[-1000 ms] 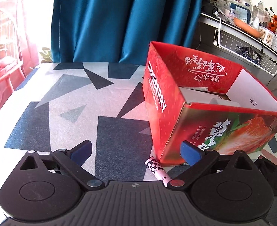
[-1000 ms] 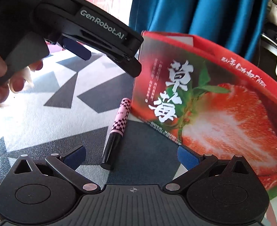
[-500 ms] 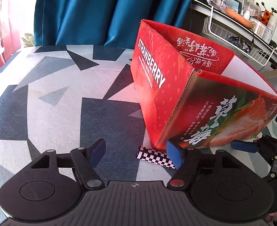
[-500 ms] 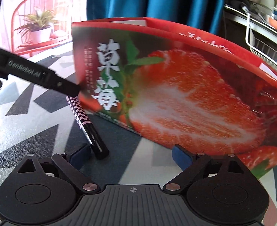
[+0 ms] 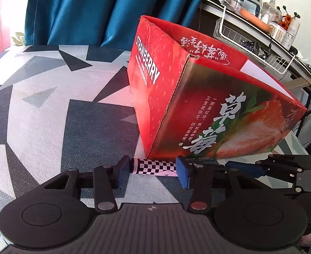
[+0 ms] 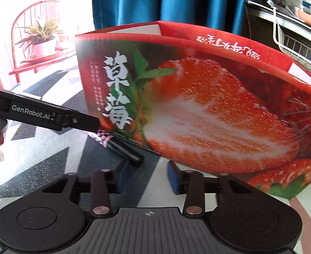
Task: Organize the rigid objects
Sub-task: 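Close both tools on the pink checkered pen and lift it, then carry the pen over the box and lower it inside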
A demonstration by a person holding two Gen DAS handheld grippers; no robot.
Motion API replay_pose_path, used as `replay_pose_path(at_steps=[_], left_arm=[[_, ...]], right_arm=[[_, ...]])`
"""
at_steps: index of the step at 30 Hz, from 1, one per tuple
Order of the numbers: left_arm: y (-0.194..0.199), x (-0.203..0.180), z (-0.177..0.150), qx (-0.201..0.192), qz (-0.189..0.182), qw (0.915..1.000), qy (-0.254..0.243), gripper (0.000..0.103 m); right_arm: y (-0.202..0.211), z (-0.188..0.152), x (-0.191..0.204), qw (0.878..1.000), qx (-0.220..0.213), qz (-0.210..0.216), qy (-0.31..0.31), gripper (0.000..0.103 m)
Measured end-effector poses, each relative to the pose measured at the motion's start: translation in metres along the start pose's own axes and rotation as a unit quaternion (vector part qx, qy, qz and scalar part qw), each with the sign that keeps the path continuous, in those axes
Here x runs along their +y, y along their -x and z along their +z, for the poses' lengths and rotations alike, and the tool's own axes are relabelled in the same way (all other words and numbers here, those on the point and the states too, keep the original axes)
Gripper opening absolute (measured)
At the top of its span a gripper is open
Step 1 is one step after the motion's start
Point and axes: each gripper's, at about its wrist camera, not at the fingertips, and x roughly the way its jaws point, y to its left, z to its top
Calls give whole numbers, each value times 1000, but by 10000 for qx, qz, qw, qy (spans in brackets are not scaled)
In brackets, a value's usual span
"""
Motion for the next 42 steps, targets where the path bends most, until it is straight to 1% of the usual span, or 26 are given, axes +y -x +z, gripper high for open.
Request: replay_pose_path(at_steps=[2, 11, 15, 20, 24, 31, 34, 38, 42], left_arm=[[1, -1, -3, -5, -12, 10000, 28, 43], [1, -8, -7, -45, 130, 9998, -134, 43], [1, -8, -6, -44, 159, 9998, -113, 43], [11, -17, -5, -33, 232, 9996, -155, 45], [33, -26, -2, -172, 196, 9996, -110, 45], [78, -61, 16, -675, 311, 9964, -407, 45], [89, -77, 28, -832, 276, 9947, -546, 45], [90, -93, 44, -915, 102, 9943, -540, 45], [75, -103, 60, -897, -2, 9944, -559, 45]], right_arm=[[0, 1, 3, 10000, 3, 61, 14, 23], [-4, 2, -1, 9999, -18, 86, -67, 24], [-7, 4, -5, 9999, -38, 147, 35, 26], [-1, 5, -2, 9999, -44, 143, 22, 26], [20, 7, -3, 9995, -254, 188, 51, 26], [71, 17, -1, 9964, -817, 136, 161, 26], [92, 26, -6, 9941, -1064, 59, 192, 26], [115, 41, -22, 9909, -1345, -69, 81, 26], [124, 55, -39, 9890, -1454, -263, 25, 26]])
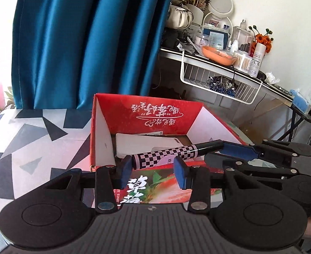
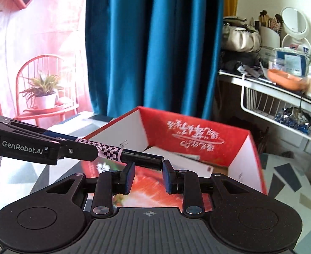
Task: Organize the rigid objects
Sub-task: 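Carry the pen over the box and lower it inside, then open both tools to release the pen in the box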
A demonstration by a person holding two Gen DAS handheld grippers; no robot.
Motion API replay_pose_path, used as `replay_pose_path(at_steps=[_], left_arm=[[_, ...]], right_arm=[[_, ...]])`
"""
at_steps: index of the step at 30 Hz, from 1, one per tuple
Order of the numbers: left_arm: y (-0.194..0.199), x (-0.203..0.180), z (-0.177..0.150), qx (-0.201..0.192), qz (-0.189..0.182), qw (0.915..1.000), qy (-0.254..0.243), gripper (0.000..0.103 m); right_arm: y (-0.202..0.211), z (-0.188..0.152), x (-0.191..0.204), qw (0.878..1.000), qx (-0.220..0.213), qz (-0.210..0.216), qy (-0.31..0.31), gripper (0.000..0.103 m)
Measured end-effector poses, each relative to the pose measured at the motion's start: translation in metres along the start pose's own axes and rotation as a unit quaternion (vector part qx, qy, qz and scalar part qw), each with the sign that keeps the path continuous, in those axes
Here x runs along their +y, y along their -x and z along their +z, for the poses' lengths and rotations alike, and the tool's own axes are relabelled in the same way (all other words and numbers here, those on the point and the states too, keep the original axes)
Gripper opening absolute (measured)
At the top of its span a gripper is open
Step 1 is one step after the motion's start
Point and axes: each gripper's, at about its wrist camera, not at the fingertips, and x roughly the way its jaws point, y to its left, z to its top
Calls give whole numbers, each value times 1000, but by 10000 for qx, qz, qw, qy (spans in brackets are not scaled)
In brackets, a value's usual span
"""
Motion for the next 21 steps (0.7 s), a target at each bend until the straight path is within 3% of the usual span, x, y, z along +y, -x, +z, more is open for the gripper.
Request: replay_pose_path(at_steps=[7, 17, 19, 21], left_arm=[[-40, 1, 15, 190, -104, 9997, 105, 45], [-78, 2, 18, 440, 42, 9990, -1, 48], [-78, 1, 19, 462, 116, 9989, -35, 53], [-74, 1, 22, 413, 230, 9989, -75, 69]], right_arm=[[-22, 15, -29, 9998, 103, -118, -138, 26], [-62, 14, -50, 9981, 476, -132, -375, 26], [-68, 13, -53, 9971, 601, -101, -457, 27], [-70, 12, -54, 9964, 672, -74, -510, 29]])
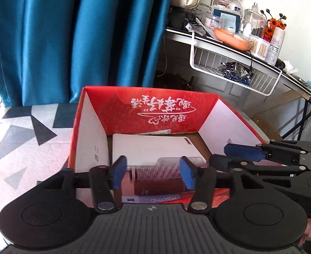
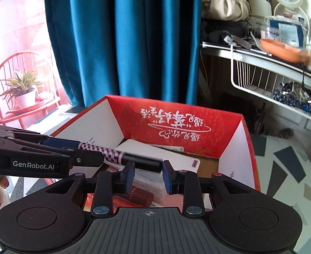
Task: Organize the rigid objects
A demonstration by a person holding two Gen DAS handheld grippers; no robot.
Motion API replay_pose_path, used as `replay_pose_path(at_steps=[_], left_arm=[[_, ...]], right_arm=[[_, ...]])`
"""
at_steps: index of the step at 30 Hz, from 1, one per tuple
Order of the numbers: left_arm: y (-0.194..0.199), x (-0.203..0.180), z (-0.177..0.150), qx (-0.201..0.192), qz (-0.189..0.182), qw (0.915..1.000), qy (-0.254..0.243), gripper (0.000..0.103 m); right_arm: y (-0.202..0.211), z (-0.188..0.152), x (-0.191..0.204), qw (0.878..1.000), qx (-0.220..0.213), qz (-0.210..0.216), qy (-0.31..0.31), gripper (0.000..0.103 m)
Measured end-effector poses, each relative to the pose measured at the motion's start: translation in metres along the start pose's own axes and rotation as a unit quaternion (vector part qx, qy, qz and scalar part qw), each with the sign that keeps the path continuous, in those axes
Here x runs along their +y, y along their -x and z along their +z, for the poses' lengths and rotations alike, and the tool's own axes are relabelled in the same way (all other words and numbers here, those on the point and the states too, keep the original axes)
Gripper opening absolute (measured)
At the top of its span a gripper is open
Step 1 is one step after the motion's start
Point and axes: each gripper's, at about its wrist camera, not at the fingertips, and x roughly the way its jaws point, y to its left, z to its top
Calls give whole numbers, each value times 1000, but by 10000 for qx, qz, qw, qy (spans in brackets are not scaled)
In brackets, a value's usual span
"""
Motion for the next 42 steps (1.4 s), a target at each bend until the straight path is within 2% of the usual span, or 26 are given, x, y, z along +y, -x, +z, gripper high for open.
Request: replay_pose_path(at_steps=[2, 4, 6, 7, 8, 9, 10, 11, 12, 15, 24, 27, 29, 32, 35, 39, 42], left_arm=[[7, 0, 2, -78, 63, 9999, -24, 78], [14, 0, 6, -143, 135, 9998, -46, 82], [24, -2, 11, -208, 294, 9993, -75, 88], [29, -4, 13, -243, 339, 9991, -89, 92], [35, -5, 15, -297, 356, 9989, -102, 99], [42, -6, 18, -362, 378, 9986, -109, 103], [48, -8, 21, -422, 427, 9981, -121, 103], [55, -9, 23, -475, 488, 9976, -128, 103], [62, -11, 26, -521, 579, 9969, -136, 103], [80, -19, 31, -591, 875, 9943, -152, 103], [147, -30, 49, -835, 1113, 9903, -63, 103], [175, -33, 57, -976, 1208, 9879, 33, 103], [199, -34, 59, -1213, 1349, 9833, 175, 103], [235, -43, 60, -1513, 1173, 9814, 169, 103], [266, -59, 58, -1718, 1154, 9783, -35, 103], [301, -84, 47, -1869, 1277, 9733, -383, 103], [318, -93, 38, -1821, 1323, 9737, -350, 103]], right_arm=[[1, 0, 1, 10000, 6, -39, 7, 32], [5, 1, 1, 10000, -9, -88, 8, 40], [11, 4, -1, 9999, -42, -107, -62, 54], [14, 5, -3, 9999, -69, -94, -102, 57], [17, 7, -4, 9998, -94, -98, -132, 66], [21, 9, -6, 9997, -125, -117, -162, 79], [25, 11, -8, 9996, -155, -146, -199, 85], [28, 13, -10, 9994, -181, -160, -237, 97], [33, 15, -12, 9992, -220, -160, -284, 103], [49, 25, -15, 9985, -260, -247, -422, 103], [110, 59, -2, 9965, -532, -407, -502, 103], [138, 67, 5, 9957, -696, -395, -464, 103], [158, 72, 9, 9951, -787, -414, -428, 103], [193, 80, 15, 9933, -1009, -334, -447, 103], [225, 85, 22, 9918, -1141, -272, -498, 103], [267, 82, 36, 9906, -1276, -219, -432, 103], [296, 75, 49, 9897, -1374, -238, -334, 103]])
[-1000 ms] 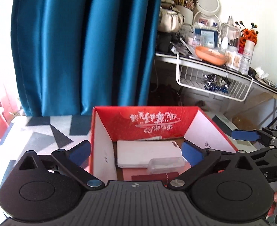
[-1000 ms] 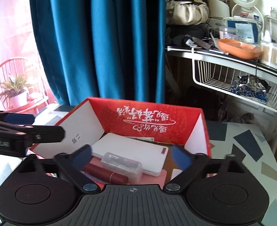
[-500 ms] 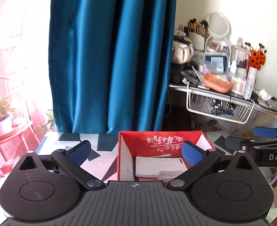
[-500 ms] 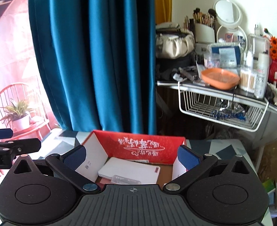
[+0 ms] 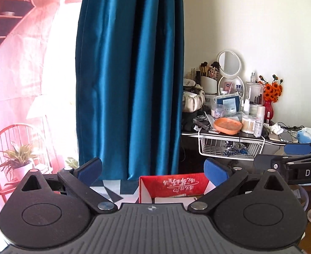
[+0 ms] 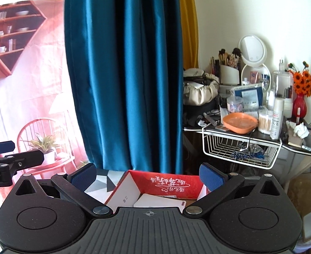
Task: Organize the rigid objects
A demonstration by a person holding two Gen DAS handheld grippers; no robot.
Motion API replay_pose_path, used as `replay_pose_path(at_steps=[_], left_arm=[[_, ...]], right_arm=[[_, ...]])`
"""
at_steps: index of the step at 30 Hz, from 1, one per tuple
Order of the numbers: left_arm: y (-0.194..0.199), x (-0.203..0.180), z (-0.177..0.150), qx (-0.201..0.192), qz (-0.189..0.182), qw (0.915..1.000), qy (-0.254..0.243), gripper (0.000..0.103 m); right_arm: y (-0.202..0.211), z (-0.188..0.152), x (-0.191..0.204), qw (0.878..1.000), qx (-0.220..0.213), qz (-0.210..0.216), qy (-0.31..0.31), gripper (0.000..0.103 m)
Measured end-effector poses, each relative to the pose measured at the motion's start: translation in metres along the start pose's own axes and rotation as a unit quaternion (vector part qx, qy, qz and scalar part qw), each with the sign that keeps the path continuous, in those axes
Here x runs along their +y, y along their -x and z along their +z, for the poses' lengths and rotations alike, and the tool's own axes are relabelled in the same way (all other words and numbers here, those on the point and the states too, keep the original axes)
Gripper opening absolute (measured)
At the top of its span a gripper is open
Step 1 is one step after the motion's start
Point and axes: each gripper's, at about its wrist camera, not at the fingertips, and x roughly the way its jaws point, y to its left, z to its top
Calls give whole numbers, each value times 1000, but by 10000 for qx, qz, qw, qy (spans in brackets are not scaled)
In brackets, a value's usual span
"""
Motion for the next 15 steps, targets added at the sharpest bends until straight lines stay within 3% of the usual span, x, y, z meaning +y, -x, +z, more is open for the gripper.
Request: replay_pose_path(at_steps=[6, 15], left_arm=[[19, 10, -13, 294, 147, 9990, 317, 103], [21, 21, -17, 359, 392, 9979, 377, 103]], right_arm=[[43, -12, 13, 10000, -42, -58, 3, 103], [52, -25, 17, 9998, 156, -116, -75, 103]])
